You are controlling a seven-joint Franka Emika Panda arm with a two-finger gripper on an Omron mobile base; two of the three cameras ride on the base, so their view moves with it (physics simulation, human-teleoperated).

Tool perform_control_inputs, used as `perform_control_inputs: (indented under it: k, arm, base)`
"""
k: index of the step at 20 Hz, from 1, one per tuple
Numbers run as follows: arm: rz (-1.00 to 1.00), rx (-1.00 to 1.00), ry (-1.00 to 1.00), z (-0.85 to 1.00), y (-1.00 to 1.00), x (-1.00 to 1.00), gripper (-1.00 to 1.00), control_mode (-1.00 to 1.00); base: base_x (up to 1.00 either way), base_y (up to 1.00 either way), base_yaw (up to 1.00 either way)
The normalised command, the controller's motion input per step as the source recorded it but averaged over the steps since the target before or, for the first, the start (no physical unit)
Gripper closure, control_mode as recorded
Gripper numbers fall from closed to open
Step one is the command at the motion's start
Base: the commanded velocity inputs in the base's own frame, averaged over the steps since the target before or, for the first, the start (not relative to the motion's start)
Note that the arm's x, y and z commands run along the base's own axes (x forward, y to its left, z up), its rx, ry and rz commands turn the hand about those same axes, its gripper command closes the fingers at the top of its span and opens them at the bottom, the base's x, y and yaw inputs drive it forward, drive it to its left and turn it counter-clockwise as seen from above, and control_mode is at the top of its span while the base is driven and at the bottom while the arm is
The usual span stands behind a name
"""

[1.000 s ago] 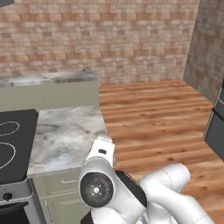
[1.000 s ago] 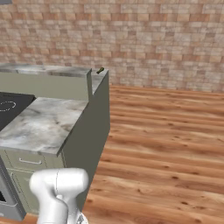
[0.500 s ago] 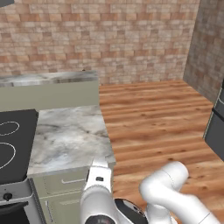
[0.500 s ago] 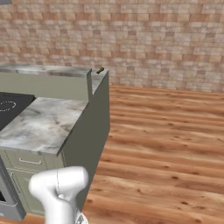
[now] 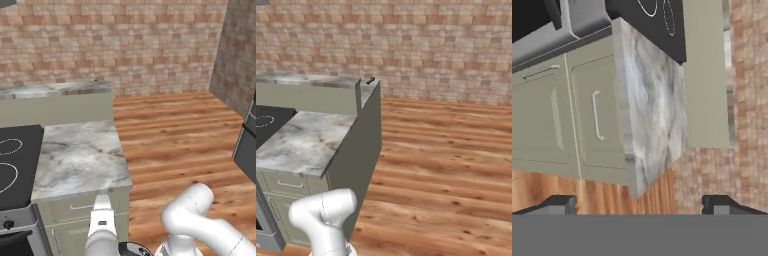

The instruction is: Open the drawer on the left and place the cutting tools on the cutting board.

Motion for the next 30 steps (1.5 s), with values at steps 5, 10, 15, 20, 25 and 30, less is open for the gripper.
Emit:
perform_control_inputs:
  k: [5,10,15,20,25,30]
  arm:
    - [0.00,-0.15,-0.03,-0.36,0.01,0.19,-1.00,-1.00]
    - [0.00,-0.08,0.00,-0.26,0.00,0.39,-1.00,-1.00]
    - [0.00,-0.04,0.00,-0.32,0.00,0.50,-1.00,-1.00]
    - [0.00,-0.03,-0.04,-0.47,0.02,0.38,-1.00,-1.00]
    - [0.00,-0.04,-0.09,-0.49,0.04,0.28,-1.00,-1.00]
    - [0.00,-0.01,-0.12,-0.39,0.13,0.19,-1.00,-1.00]
  base:
    - [0.00,0.00,0.00]
    - [0.00,0.00,0.00]
    - [0.00,0.00,0.00]
    - [0.00,0.00,0.00]
    - [0.00,0.00,0.00]
    - [0.00,0.00,0.00]
